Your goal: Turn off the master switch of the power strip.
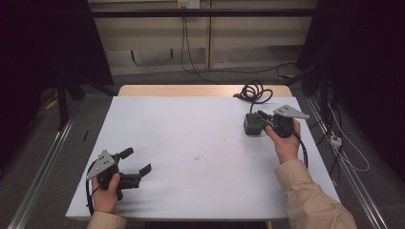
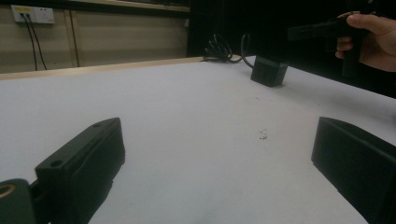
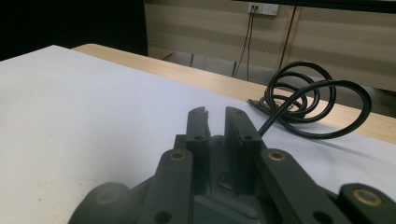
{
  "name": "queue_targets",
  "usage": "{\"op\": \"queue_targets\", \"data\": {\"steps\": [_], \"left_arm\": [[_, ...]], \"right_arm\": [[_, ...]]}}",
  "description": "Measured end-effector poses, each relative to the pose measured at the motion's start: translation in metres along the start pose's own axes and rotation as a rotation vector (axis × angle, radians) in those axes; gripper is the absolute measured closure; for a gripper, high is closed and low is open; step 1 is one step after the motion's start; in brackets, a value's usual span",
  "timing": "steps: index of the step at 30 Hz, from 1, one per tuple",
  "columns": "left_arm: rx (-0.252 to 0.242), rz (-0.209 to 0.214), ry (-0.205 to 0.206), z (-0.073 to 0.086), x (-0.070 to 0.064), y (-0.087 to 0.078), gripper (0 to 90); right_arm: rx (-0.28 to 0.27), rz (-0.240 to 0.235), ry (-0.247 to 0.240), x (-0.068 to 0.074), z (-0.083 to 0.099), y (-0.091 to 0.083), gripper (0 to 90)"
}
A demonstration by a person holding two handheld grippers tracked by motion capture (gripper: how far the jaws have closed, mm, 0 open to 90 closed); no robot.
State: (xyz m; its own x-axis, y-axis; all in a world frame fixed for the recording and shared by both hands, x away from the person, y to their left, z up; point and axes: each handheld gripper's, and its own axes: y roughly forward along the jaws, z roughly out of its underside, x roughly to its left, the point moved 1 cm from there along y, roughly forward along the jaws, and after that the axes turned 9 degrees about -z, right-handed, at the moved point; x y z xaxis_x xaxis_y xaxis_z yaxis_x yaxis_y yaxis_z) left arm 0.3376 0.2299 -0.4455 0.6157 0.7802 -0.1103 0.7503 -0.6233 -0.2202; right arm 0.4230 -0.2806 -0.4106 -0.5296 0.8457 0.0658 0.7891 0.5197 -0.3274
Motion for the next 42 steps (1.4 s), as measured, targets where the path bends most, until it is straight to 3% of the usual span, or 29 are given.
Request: {"op": "queue_targets", "data": {"steps": [24,42], "left_arm": [[-0.001,0.004,-0.002,0.0,-0.001,0.001,2.4],[0.0,0.007,-0.003,0.0,-0.001,0.001,2.3]], "right_arm": [[0.019,-0.012,0.025,-0.003,0.005,0.006,90.0],[0.038,-0.018,0.035,-0.004,0.008,0.012,90.0]]}}
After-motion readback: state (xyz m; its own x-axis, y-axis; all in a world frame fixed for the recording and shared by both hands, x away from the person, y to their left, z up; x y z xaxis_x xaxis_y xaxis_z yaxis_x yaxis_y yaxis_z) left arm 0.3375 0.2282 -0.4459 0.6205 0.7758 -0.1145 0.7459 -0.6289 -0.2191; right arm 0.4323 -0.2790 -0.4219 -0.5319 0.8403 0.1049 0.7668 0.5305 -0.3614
